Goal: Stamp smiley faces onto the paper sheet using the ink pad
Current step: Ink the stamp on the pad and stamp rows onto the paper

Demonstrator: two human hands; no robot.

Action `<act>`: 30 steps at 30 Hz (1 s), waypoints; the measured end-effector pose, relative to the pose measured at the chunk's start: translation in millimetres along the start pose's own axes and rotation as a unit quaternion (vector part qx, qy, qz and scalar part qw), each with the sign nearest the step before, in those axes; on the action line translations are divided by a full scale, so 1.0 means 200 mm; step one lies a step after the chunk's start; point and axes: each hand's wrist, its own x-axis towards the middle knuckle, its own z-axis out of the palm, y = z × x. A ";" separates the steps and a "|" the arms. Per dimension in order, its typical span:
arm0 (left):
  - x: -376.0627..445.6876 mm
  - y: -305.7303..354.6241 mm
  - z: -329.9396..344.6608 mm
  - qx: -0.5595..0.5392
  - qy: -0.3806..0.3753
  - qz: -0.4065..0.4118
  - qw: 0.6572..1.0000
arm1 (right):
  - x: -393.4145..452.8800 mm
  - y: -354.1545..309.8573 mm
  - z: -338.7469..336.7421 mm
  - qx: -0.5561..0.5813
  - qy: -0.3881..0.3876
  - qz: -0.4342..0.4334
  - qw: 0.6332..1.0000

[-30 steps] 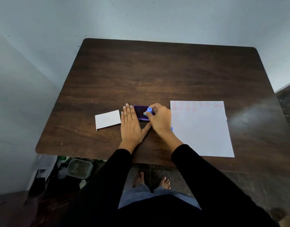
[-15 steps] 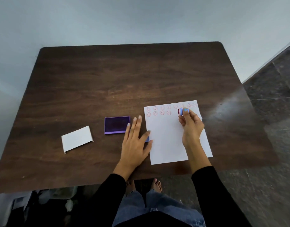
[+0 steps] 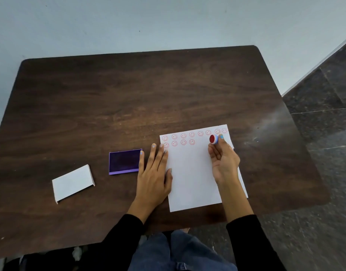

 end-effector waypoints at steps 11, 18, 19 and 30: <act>0.01 0.00 -0.01 -0.010 -0.033 -0.009 0.999 | 0.07 0.00 0.04 -0.010 0.011 -0.039 0.999; 0.01 0.00 0.00 -0.005 -0.047 -0.013 0.999 | 0.09 0.15 0.00 -0.297 0.026 -0.329 0.896; 0.01 0.00 0.00 -0.006 -0.048 -0.015 0.999 | 0.09 0.16 -0.01 -0.309 0.020 -0.341 0.888; 0.01 0.01 -0.02 -0.009 -0.052 -0.033 0.998 | 0.10 0.19 0.00 -0.398 -0.017 -0.380 0.834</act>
